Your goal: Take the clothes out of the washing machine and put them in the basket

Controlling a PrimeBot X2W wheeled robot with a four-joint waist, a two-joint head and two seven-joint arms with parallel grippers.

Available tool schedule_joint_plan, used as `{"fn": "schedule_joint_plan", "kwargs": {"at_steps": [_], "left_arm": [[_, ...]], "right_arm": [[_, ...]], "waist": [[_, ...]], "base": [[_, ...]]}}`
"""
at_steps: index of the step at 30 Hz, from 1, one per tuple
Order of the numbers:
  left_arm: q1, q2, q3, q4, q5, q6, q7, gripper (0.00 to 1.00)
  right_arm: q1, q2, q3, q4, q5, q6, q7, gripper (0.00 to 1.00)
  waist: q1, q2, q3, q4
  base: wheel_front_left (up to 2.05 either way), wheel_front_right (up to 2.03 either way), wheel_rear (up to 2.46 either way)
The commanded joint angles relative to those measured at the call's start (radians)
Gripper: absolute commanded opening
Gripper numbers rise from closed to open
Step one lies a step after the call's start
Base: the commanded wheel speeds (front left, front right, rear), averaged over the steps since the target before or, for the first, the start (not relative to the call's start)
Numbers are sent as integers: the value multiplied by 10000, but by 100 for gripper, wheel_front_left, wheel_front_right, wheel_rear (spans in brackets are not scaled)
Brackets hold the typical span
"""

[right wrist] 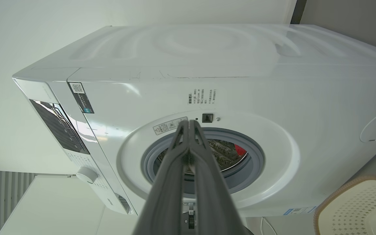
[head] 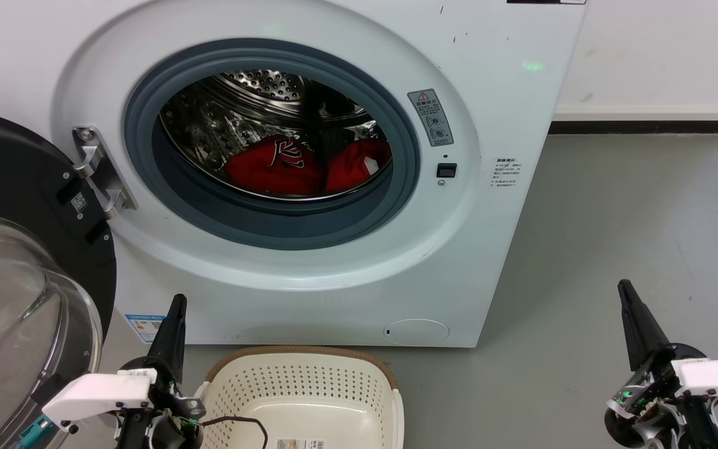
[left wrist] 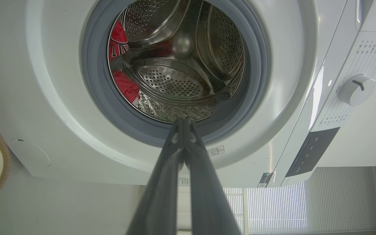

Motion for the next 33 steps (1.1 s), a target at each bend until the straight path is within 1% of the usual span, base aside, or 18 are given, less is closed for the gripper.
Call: {"fn": "schedule_joint_plan", "kwargs": {"at_steps": [1, 31, 32, 33], "left_arm": [[-60, -23, 23, -5, -21, -18, 19, 0], [-60, -23, 23, -5, -21, -18, 19, 0], [12, -2, -3, 20, 10, 0, -12, 100], [51, -6, -21, 91, 12, 2, -16, 100]], "right_arm": [[-123, -52, 14, 12, 36, -3, 8, 0], [-124, -52, 14, 12, 37, -3, 8, 0], [16, 6, 0, 17, -6, 0, -10, 100], [58, 15, 2, 82, -7, 0, -14, 100]], "waist": [[0, 0, 0, 0], [0, 0, 0, 0], [0, 0, 1, 0], [0, 0, 0, 0]], "base": [[0, 0, 0], [0, 0, 0], [0, 0, 0], [0, 0, 0]]}}
